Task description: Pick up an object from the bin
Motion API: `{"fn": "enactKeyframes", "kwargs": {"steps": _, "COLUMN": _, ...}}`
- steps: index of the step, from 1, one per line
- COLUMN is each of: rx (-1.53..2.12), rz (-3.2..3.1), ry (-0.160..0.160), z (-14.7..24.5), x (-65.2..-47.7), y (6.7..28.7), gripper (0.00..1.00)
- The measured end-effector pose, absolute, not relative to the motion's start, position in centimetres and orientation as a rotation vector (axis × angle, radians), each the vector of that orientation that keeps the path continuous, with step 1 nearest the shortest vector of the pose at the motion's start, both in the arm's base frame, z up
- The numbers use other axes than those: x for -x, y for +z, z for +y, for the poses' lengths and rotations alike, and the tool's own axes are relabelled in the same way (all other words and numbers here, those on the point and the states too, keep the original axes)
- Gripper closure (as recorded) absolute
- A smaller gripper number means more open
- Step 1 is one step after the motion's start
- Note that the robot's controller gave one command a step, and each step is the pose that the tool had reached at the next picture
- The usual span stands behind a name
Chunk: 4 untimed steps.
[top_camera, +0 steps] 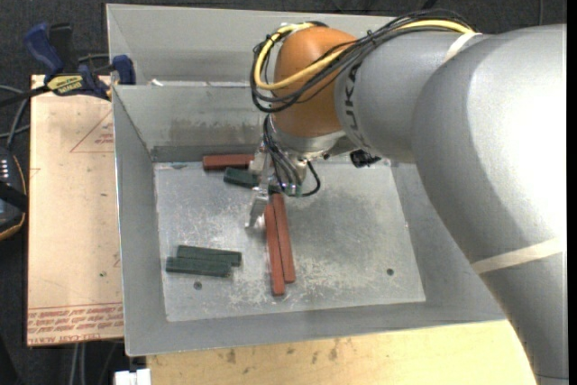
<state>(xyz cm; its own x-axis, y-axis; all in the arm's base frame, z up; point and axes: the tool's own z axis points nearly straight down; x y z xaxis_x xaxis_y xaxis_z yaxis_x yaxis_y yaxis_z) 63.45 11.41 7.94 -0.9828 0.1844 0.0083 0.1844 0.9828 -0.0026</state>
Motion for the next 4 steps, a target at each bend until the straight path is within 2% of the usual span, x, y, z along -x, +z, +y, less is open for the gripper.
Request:
{"fn": "enactKeyframes", "kwargs": {"steps": 1, "rx": 0.296, "rz": -3.147, "ry": -0.01, "z": 11.44, "x": -63.91, "y": 8.01, "gripper": 1.0}}
{"fn": "enactKeyframes", "kwargs": {"steps": 4, "rx": 0.295, "rz": -3.133, "ry": -0.004, "z": 11.4, "x": -63.65, "y": 8.66, "gripper": 1.0}}
